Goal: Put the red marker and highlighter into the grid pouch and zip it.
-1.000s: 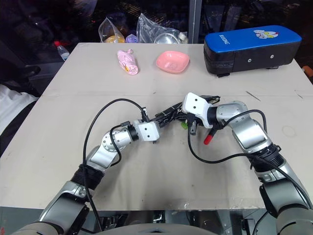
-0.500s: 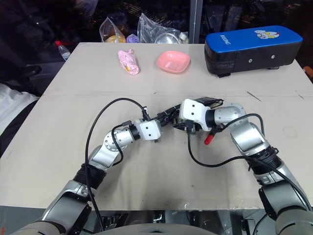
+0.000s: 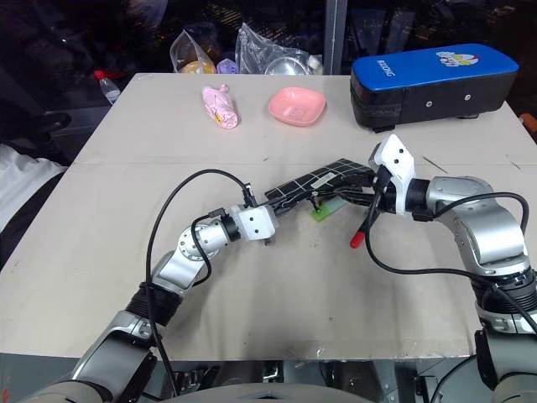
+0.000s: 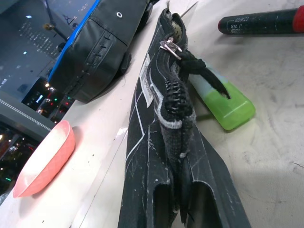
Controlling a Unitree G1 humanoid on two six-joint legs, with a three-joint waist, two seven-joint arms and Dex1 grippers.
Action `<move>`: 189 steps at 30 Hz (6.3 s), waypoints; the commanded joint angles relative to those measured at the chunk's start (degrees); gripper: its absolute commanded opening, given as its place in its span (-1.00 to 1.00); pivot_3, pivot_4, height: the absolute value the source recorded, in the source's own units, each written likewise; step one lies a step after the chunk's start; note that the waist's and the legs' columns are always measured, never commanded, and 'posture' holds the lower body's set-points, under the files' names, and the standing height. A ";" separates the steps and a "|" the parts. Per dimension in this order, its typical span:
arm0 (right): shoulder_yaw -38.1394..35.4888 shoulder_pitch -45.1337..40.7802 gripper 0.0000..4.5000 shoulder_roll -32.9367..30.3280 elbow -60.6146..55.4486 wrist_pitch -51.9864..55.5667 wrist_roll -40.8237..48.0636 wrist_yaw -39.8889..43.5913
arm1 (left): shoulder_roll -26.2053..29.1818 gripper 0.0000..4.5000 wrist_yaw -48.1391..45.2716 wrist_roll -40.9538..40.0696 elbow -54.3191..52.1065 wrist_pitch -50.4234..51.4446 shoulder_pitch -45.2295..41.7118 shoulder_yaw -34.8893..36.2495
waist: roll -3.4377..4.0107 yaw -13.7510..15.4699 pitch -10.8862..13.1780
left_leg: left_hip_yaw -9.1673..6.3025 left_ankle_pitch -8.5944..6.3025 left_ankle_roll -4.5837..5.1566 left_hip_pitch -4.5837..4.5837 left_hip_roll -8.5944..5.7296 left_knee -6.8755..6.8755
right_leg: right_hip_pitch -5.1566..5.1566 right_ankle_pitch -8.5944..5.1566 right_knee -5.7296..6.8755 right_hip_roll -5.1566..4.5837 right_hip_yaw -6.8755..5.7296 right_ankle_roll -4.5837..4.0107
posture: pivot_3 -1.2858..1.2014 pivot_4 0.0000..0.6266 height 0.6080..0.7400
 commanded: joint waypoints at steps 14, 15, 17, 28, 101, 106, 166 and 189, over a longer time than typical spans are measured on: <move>5.13 -6.02 -0.98 5.73 12.02 -8.58 -8.82 -5.00 | -0.64 -1.00 -0.02 -0.29 -3.11 0.15 -0.99 0.16 | 0.01 -0.18 0.01 | 0.04 0.13 -0.23 0.00 0.00 -0.01 | -0.01 0.00 0.01 0.02 0.01 0.01 | 0.03 -0.52 1.00; 5.01 -5.84 -0.98 5.17 11.50 -8.39 -8.57 -4.25 | -0.57 -1.00 0.03 -0.28 -3.13 0.20 -0.95 0.30 | 0.01 -0.12 0.01 | 0.03 0.13 -0.23 -0.01 0.00 -0.01 | -0.01 0.00 0.00 0.01 0.01 0.01 | 0.03 -0.52 1.00; 4.47 -5.61 -0.98 3.97 10.89 -7.88 -8.11 -3.18 | -0.46 -1.00 0.11 -0.27 -3.15 0.30 -0.86 0.50 | 0.01 -0.03 0.01 | 0.05 0.13 -0.22 -0.01 0.00 0.00 | -0.01 0.00 0.00 0.00 0.01 0.01 | 0.03 -0.52 1.00; 0.46 -4.90 -0.98 -1.31 6.51 -2.88 -4.11 -1.39 | -0.54 -1.00 0.63 -0.63 -2.49 0.79 -0.97 0.71 | 0.02 -0.25 0.01 | 0.00 0.12 -0.20 0.01 0.01 -0.02 | -0.01 0.00 0.02 0.01 0.01 0.01 | 0.03 -0.52 1.00; 21.51 -18.66 0.99 7.30 37.32 -68.60 -41.00 -12.56 | -2.35 -1.00 5.49 0.77 -1.46 4.50 -2.74 1.33 | 0.08 -0.44 0.06 | 0.49 0.17 -0.29 0.02 0.04 0.00 | -0.04 0.00 0.02 0.00 0.04 0.02 | 0.03 -0.52 1.00; 18.38 -17.05 0.99 7.36 33.78 -65.89 -36.96 -11.20 | -2.59 -1.00 6.40 0.95 -2.45 5.71 -2.18 1.72 | 0.09 -0.43 0.06 | 0.49 0.18 -0.30 0.03 0.04 0.00 | -0.04 0.00 0.03 0.00 0.05 0.02 | 0.03 -0.52 1.00; -4.88 14.16 -0.88 9.38 -13.47 0.93 -16.11 -33.42 | -0.50 -1.00 6.32 -0.82 -5.98 8.31 1.48 4.16 | 0.04 -0.67 0.05 | -0.03 0.14 -0.25 -0.01 -0.07 -0.08 | -0.02 -0.01 -0.02 -0.04 0.02 0.02 | 0.03 -0.52 1.00; 20.48 -19.46 -0.88 -5.34 33.88 -71.75 -42.77 -9.74 | 0.81 -1.00 4.09 -0.49 -8.06 6.62 1.33 3.21 | 0.05 -0.46 0.31 | 0.38 0.18 -0.30 0.06 0.02 -0.05 | -0.04 -0.01 -0.04 0.02 0.12 0.03 | 0.03 -0.52 1.00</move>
